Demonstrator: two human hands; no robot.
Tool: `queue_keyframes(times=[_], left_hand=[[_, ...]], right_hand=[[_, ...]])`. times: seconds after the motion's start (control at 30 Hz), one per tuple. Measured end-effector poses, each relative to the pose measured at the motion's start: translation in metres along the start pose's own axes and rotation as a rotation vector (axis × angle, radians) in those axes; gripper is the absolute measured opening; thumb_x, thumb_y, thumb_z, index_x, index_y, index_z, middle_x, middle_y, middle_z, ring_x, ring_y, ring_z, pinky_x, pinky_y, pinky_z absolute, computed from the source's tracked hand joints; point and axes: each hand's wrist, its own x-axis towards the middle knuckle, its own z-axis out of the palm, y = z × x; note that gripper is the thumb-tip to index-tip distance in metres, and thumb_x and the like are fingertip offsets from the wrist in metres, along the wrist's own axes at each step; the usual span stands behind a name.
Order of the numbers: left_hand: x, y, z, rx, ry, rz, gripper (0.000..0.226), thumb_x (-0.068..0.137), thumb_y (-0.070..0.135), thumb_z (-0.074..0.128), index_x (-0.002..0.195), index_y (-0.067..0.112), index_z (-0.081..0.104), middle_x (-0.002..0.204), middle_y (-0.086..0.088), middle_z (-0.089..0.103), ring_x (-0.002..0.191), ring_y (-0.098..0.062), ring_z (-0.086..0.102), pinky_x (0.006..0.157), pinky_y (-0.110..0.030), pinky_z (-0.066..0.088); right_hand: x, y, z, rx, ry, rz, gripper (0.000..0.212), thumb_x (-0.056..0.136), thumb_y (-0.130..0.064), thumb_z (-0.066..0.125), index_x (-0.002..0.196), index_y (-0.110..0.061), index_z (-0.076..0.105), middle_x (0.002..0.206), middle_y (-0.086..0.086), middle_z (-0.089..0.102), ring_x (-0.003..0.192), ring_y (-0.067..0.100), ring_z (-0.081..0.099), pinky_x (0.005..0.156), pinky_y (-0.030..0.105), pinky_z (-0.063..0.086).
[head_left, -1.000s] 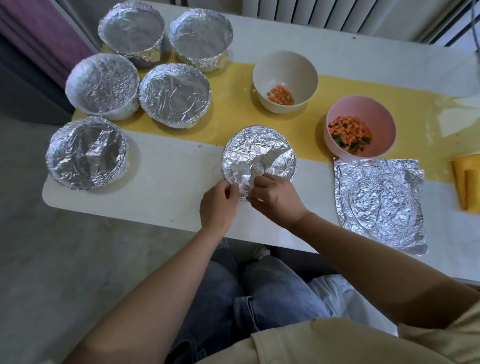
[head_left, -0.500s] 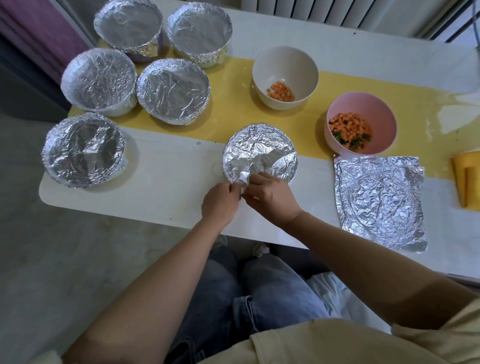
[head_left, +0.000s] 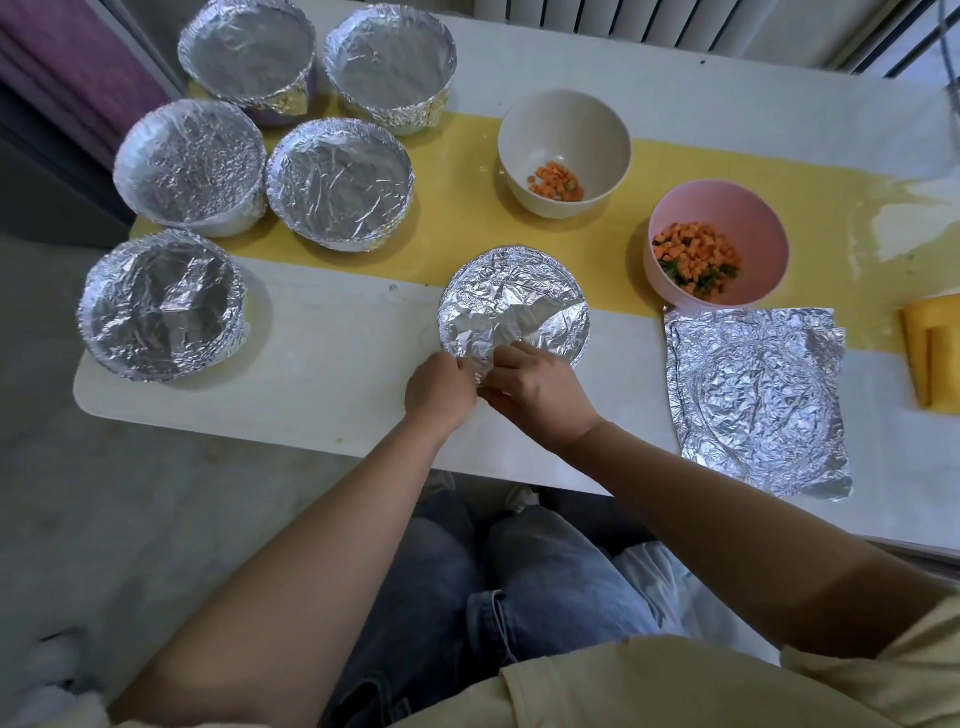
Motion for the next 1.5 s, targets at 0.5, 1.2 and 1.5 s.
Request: queue_keyframes(times=[0.5, 1.2, 1.5], left_hand=[[-0.02, 0.003, 0.009, -0.34, -0.056, -0.159, 0.035, 0.097, 0.034, 0.038, 0.086, 0.006, 0.057, 0.069, -0.008, 0.059, 0.059, -0.025, 0.06, 0.063, -0.032, 0.049], [-0.003, 0.009, -0.017, -0.24, -0.128, -0.117, 0.036, 0.101, 0.022, 0.036, 0.118, -0.003, 0.055, 0.084, -0.021, 0.072, 0.075, -0.035, 0.072, 0.083, -0.042, 0.059], [-0.017, 0.008, -0.001, -0.196, 0.018, -0.125, 0.042, 0.098, 0.038, 0.043, 0.074, 0.008, 0.06, 0.083, -0.015, 0.073, 0.079, -0.031, 0.071, 0.089, -0.044, 0.055]], right_hand=[[-0.008, 0.008, -0.006, -0.003, -0.012, -0.004, 0.015, 0.076, -0.006, 0.066, 0.062, -0.007, 0.06, 0.068, 0.008, 0.055, 0.062, 0.03, 0.054, 0.05, 0.036, 0.045], [-0.016, 0.015, -0.019, -0.016, -0.056, -0.021, 0.025, 0.067, -0.014, 0.084, 0.079, -0.006, 0.063, 0.079, 0.01, 0.059, 0.072, 0.031, 0.055, 0.059, 0.036, 0.046], [-0.002, 0.009, -0.008, 0.032, -0.025, 0.003, 0.012, 0.075, -0.003, 0.066, 0.064, -0.007, 0.062, 0.069, 0.007, 0.057, 0.065, 0.031, 0.056, 0.052, 0.033, 0.046]])
